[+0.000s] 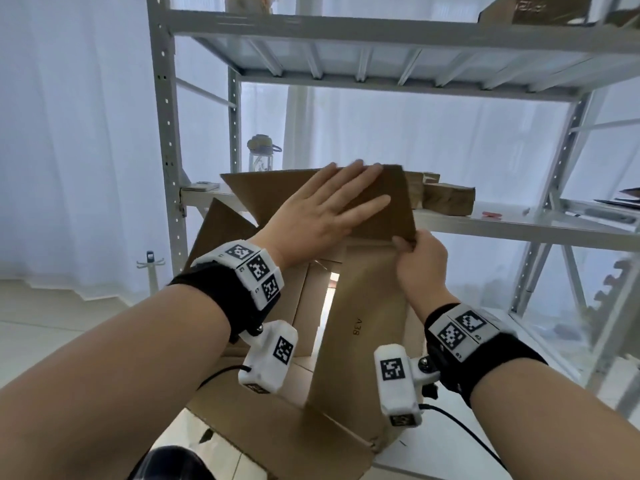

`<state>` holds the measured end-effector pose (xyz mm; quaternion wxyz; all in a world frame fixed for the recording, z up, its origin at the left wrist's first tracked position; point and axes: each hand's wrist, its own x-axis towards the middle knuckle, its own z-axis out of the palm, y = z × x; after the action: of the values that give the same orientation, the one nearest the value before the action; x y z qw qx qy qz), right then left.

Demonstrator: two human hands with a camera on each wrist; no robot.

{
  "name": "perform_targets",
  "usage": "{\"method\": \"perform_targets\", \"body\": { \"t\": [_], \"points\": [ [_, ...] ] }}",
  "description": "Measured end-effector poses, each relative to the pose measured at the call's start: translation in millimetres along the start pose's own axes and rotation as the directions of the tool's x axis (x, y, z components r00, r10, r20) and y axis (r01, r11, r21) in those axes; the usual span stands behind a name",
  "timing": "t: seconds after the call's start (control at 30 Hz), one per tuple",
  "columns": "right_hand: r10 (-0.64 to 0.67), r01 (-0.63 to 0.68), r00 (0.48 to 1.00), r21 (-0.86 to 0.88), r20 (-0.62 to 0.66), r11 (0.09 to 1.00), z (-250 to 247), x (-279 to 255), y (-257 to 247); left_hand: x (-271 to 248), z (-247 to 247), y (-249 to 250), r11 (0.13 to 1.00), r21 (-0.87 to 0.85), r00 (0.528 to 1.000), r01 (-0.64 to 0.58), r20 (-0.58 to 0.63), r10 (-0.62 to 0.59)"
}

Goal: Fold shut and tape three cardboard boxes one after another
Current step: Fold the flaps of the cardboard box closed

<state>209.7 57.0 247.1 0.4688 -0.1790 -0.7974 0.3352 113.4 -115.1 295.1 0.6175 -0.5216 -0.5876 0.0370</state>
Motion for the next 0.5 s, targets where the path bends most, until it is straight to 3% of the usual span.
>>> {"method": "perform_targets", "body": {
  "t": [0.03,0.07,0.13,0.2,0.3,0.37,0.5],
  "points": [
    [0.041,-0.040,0.999,0.015,-0.017,0.999,-2.5,1.8,4.8,-5.5,0.2,1.3,0.994,-0.008,0.990,0.110,0.093,-0.109],
    [0.066,-0.065,0.997,0.023,-0.029,0.998,-5.1,2.8,9.4,-11.4,-0.2,3.6,0.970,-0.013,0.951,0.242,0.204,-0.234],
    [0.074,-0.073,0.996,0.031,-0.052,0.997,-9.6,3.2,17.3,-23.6,1.3,9.1,0.857,0.000,0.780,0.515,0.414,-0.469],
    [0.088,-0.085,0.993,0.042,-0.082,0.996,-11.4,2.2,23.6,-34.8,5.1,16.1,0.725,0.048,0.602,0.688,0.521,-0.606],
    [0.117,-0.111,0.985,0.052,-0.124,0.992,-10.0,1.9,31.9,-49.4,11.3,24.8,0.611,0.125,0.442,0.782,0.579,-0.685],
    [0.120,-0.114,0.983,0.050,-0.138,0.992,-10.2,2.9,34.0,-55.6,11.8,26.4,0.561,0.155,0.384,0.813,0.581,-0.717],
    [0.111,-0.105,0.982,0.046,-0.154,0.993,-13.1,5.3,34.8,-66.8,13.1,19.2,0.504,0.191,0.330,0.842,0.556,-0.763]
  ]
}}
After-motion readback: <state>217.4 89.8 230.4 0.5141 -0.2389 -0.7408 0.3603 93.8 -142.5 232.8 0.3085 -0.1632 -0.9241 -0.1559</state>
